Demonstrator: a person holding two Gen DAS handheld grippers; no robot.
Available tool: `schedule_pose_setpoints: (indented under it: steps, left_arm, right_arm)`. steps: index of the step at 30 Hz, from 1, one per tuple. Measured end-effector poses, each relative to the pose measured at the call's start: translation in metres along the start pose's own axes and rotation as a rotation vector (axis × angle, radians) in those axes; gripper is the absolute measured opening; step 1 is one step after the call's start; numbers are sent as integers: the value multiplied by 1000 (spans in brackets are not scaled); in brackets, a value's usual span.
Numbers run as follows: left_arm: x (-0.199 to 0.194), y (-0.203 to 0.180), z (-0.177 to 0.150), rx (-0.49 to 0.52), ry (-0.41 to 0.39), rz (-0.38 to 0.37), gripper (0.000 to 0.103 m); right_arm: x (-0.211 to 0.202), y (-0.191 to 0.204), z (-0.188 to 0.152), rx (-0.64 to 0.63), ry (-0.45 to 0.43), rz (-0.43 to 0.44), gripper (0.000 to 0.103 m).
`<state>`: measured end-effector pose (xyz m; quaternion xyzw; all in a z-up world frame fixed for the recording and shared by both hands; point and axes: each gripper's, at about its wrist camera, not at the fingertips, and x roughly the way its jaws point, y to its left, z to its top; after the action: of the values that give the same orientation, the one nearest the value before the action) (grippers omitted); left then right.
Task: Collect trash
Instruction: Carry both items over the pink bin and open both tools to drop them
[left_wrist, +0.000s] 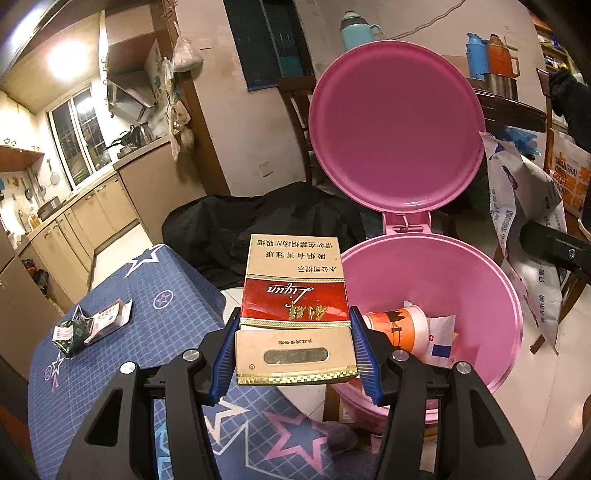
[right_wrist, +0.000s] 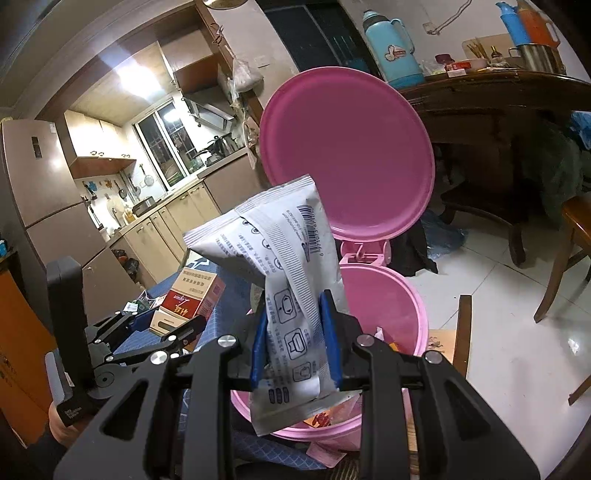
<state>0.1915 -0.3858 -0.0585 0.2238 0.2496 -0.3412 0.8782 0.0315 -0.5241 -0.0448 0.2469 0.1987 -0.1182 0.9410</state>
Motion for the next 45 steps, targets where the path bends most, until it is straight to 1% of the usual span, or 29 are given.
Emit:
schedule_pose_setpoints:
  steps: [4, 6, 12, 27, 45]
  left_arm:
    - [3, -1, 0, -3, 1, -16, 57]
    - [3, -1, 1, -8, 1, -34, 57]
    - [5, -10, 3, 11, -2, -44, 57]
    - [10, -27, 12, 41, -14, -45, 57]
    - [18, -36, 12, 54, -6, -47, 57]
  right_arm:
    - [0, -3, -1, 3, 0, -4, 25]
    - [-1, 4, 0, 3, 0, -8, 25]
    - [-2, 7, -3, 5, -4, -11, 25]
    - [5, 15, -2, -31, 5, -9, 25]
    - [10, 11, -2, -35, 20, 3, 25]
